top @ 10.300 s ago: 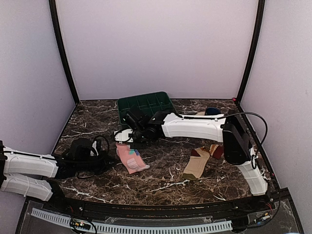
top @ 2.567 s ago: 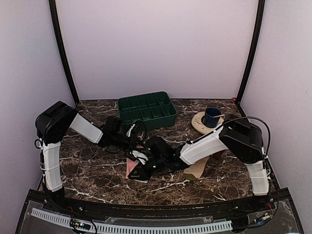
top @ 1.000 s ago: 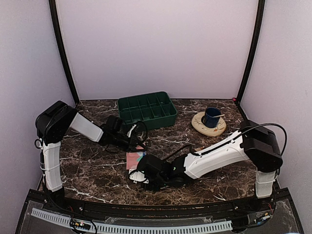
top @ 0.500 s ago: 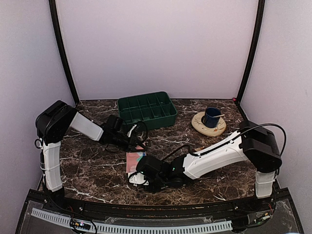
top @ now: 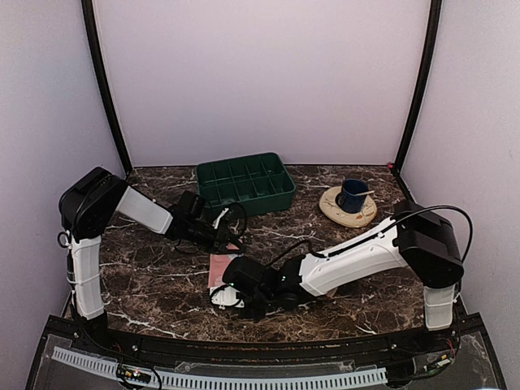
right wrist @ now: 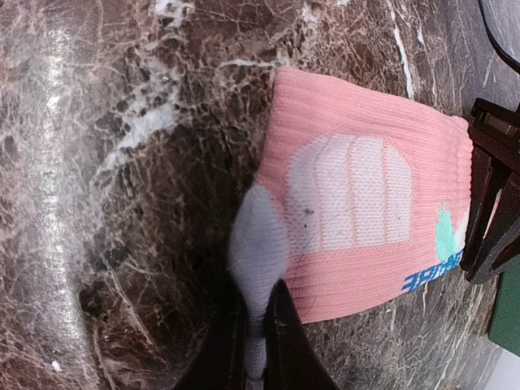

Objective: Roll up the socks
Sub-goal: Pick up the sock from the center of the board, then roll the sock at the center of the board.

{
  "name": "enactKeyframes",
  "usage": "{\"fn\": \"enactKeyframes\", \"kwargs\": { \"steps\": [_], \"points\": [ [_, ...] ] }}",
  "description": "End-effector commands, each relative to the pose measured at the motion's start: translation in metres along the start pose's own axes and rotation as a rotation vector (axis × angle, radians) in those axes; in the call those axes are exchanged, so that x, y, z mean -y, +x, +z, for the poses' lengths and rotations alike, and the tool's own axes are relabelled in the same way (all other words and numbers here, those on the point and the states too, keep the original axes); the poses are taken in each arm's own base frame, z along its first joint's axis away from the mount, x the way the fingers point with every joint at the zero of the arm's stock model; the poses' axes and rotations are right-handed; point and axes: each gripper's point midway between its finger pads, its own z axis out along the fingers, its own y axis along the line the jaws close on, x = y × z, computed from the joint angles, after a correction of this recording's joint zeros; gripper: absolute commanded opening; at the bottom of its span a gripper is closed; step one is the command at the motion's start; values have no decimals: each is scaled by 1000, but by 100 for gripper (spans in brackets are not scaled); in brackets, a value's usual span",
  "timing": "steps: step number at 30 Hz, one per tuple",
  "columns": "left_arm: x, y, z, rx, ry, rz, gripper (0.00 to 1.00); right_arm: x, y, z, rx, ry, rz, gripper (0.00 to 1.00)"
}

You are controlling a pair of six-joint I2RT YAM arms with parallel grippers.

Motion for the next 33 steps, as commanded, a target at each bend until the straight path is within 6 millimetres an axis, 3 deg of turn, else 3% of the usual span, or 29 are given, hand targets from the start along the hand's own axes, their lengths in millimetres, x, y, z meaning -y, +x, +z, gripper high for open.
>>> {"fn": "enactKeyframes", "kwargs": {
  "steps": [1,8,17,22,28,33],
  "points": [
    [9,-6,-13,29,-37,25,16,-15,17,-2,-45,-113,52,0],
    [37,-30,-36,109,-73,98,28,-9,10,-11,-12,-196,142,0],
    [48,-41,-61,201,-173,131,34,-2,-1,-20,43,-323,264,0],
    [43,-30,-76,239,-251,120,34,1,-6,-22,69,-378,309,0],
    [32,1,-93,293,-316,64,33,9,-13,-28,101,-439,340,0],
    [37,20,-108,359,-318,43,32,14,-18,-29,109,-492,350,0]
  ]
}}
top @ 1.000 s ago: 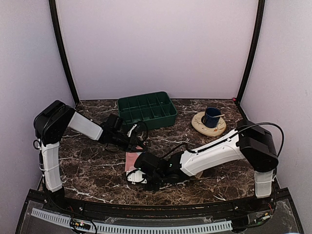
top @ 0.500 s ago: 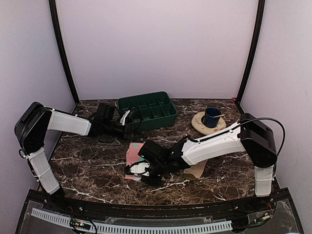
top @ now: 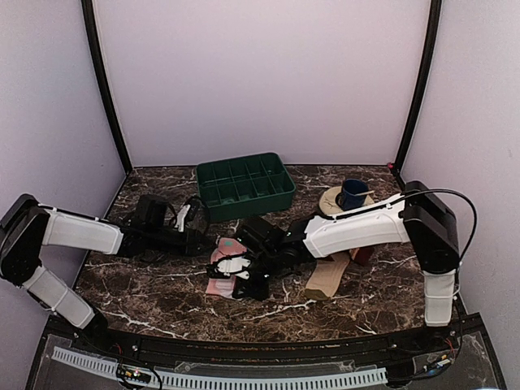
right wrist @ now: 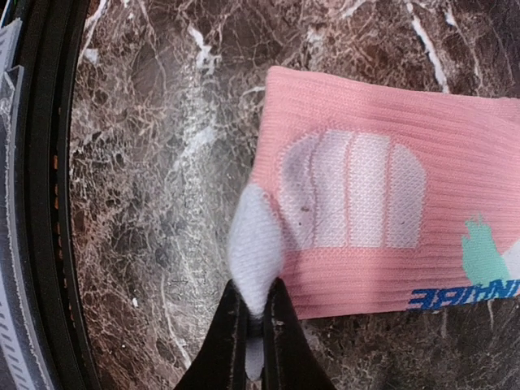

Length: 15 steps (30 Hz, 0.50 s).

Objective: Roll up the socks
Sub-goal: Roll the sock at the center of the board.

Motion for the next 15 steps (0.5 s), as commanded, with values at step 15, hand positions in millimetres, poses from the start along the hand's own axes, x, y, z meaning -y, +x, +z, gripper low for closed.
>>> {"fn": "enactKeyframes", "kwargs": {
  "steps": [15],
  "points": [
    [31,38,-36,82,32,36,31,6,-16,1,-11,-220,80,0]
  ]
}}
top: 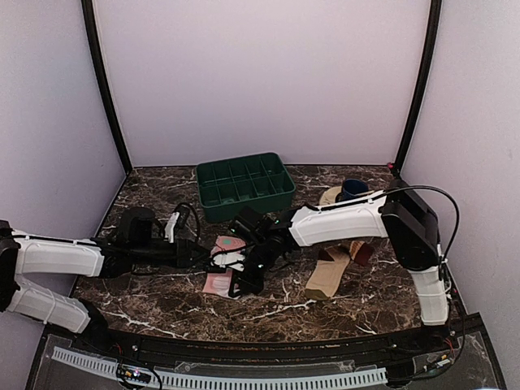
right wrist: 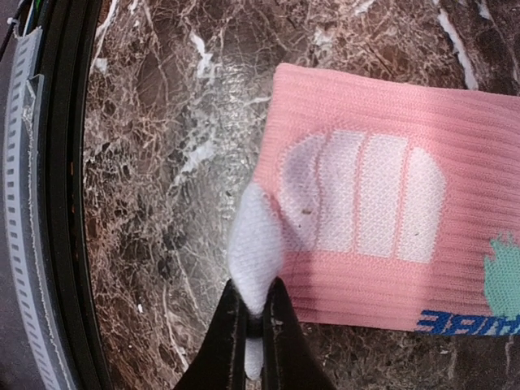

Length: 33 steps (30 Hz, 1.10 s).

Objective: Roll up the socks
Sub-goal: Roll the sock at the center of the board.

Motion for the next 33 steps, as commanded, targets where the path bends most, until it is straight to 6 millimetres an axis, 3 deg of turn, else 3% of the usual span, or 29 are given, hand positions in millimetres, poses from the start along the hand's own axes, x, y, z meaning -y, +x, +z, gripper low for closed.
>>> {"fn": "enactKeyframes", "kwargs": {
  "steps": [1,22,33],
  "points": [
    [8,19,-2,-33,5,10,31,-4,-6,-6,8,-72,14,0],
    [19,64,-12,-137,62,-10,33,0,-15,-15,28,-256,105,0],
    [27,63,-6,-153,82,27,33,-1,-18,-21,41,-388,173,0]
  ]
}}
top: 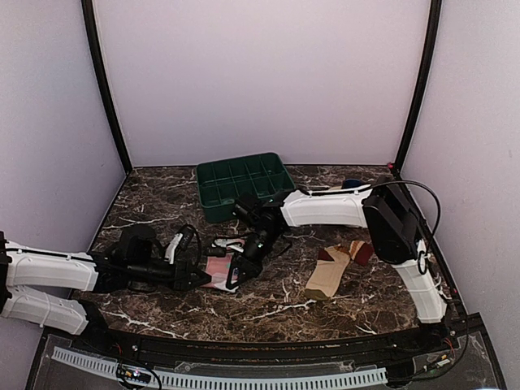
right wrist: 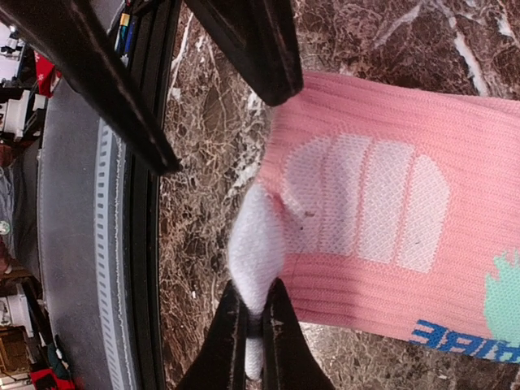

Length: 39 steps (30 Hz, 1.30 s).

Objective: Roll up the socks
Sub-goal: Roll the sock at the center of the board.

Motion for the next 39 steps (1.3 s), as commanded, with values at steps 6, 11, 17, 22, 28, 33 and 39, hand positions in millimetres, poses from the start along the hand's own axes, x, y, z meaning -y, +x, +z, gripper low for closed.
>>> {"fn": "enactKeyframes", "kwargs": {
  "steps": [6,11,17,22,28,33,39],
  "points": [
    [4,3,9,-44,-10,66,32,-10,0,1,12,-179,83,0],
    [6,2,14,-54,-8,93,32,-9,8,6,-5,-215,115,0],
    [16,3,16,-75,23,164,34,-8,10,3,-8,-221,129,0],
    [28,8,17,-108,32,254,37,-6,7,0,-8,-219,133,0],
    [33,19,27,-163,28,314,37,-4,7,0,-15,-215,141,0],
    [24,23,34,-184,-31,333,37,-4,8,0,-21,-212,143,0],
    [18,20,39,-173,-62,347,38,-4,9,-1,-26,-205,140,0]
  ]
}}
